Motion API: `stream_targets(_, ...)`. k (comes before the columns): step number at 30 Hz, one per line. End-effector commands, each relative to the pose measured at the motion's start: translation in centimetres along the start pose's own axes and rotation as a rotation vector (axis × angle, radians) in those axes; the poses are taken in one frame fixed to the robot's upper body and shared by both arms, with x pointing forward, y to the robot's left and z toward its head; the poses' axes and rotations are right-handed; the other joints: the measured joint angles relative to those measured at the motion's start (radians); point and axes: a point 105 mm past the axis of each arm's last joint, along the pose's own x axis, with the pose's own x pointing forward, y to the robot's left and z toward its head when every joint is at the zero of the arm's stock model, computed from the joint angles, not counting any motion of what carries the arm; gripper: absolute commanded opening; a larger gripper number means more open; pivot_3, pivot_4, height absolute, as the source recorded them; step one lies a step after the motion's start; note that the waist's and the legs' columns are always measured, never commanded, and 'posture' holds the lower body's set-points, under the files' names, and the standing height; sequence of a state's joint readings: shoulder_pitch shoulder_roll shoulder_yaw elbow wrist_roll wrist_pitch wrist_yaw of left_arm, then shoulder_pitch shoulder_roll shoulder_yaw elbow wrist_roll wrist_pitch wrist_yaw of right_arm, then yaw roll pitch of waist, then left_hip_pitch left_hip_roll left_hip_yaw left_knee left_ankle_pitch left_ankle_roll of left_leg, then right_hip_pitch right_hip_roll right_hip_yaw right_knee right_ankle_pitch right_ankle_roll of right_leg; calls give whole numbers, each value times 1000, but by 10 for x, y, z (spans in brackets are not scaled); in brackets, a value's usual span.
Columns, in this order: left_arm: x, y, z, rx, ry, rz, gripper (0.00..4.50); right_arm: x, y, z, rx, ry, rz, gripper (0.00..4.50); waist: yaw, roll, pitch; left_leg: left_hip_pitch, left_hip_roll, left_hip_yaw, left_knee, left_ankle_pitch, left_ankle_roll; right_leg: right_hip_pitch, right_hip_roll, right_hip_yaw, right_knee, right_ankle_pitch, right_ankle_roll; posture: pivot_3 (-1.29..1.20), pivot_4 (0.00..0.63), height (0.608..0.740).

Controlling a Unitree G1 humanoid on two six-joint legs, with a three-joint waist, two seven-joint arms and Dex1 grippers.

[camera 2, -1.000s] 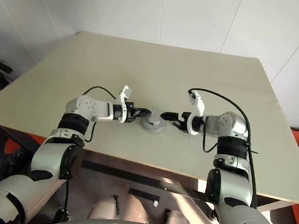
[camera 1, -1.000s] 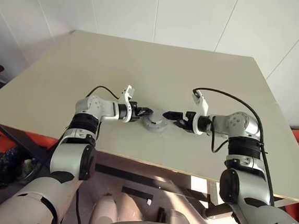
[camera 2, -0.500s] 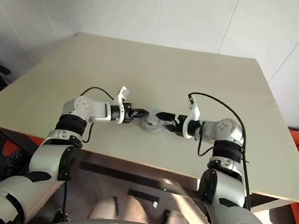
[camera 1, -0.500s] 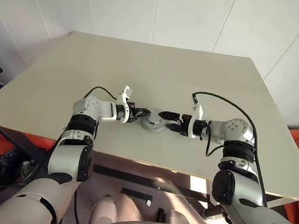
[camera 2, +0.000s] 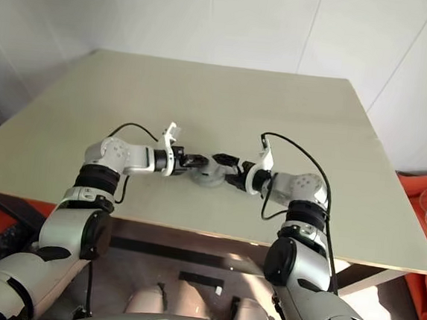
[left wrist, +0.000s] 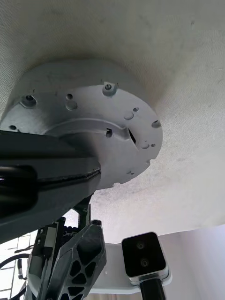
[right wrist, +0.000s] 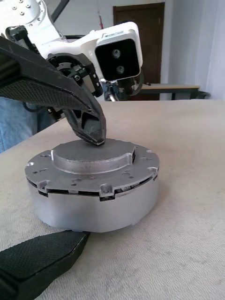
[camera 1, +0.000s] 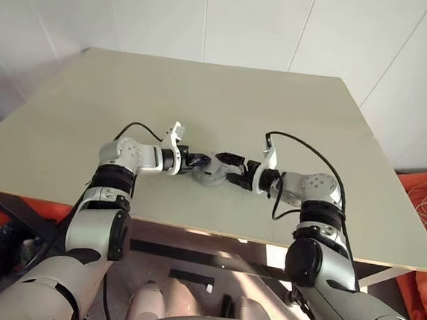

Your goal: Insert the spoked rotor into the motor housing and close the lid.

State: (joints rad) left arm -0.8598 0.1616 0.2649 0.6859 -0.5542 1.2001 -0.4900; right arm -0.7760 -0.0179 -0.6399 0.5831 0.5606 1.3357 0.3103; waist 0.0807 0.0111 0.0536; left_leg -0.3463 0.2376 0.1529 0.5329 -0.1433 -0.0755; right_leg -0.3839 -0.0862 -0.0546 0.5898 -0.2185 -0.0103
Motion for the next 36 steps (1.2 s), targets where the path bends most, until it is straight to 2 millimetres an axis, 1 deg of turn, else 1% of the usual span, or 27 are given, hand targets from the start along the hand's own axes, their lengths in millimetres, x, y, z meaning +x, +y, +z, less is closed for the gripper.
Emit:
stream_targets(1, 2, 14, -14, -14, 59, 76, 0, 22, 46, -12, -4, 56, 177, 4465, -6, 0, 0, 0, 0, 0, -1, 0, -1, -2, 0, 0, 0, 1, -1, 0, 0, 740)
stream_targets(8, 1, 16, -12, -13, 48, 82, 0, 25, 58, -15, -2, 79, 234, 4465, -12, 0, 0, 0, 3, 0, -5, 1, -3, -6, 5, 0, 0, 6, -9, 0, 0, 740)
stream_targets(9, 1, 16, -12, -15, 48, 82, 0, 25, 60, -17, -1, 85, 245, 4465, -12, 0, 0, 0, 4, 0, -6, 1, -4, -6, 5, 0, 0, 9, -14, 0, 0, 740)
stream_targets(10, 1, 16, -12, -16, 47, 83, 0, 25, 61, -17, 0, 89, 251, 4465, -12, 0, 0, 0, 4, 0, -6, 1, -5, -6, 6, 0, 0, 9, -15, 0, 0, 740)
stream_targets(14, 0, 17, -13, -19, 46, 87, 0, 27, 66, -21, 12, 107, 277, 4465, -12, 0, 0, -1, 5, 0, -7, 2, -8, -8, 6, 0, 0, 10, -16, 0, 0, 740)
stream_targets(21, -3, 19, -11, -20, 38, 95, 0, 24, 70, -20, 17, 115, 292, 4465, -9, 0, 0, -1, 5, 0, -7, 3, -9, -9, 6, 0, 0, 10, -17, 0, 0, 740)
stream_targets(28, -2, 19, -11, -19, 33, 97, 0, 33, 68, -5, 38, 12, 254, 4465, -5, 1, 0, 0, 4, -1, -6, 3, -9, -9, 6, 0, 0, 11, -17, 0, 0, 740)
stream_targets(34, -4, 22, -11, -19, 29, 106, 0, 32, 66, 9, 16, -63, 229, 4465, -4, 1, 0, 0, 4, -1, -5, 3, -9, -11, 6, 0, 0, 12, -12, 0, 0, 740)
stream_targets(36, -6, 23, -11, -19, 27, 110, 0, 31, 62, 12, 9, -84, 208, 4465, -3, 1, 0, 0, 4, -2, -5, 3, -9, -11, 6, 1, 0, 13, -12, 0, 0, 740)
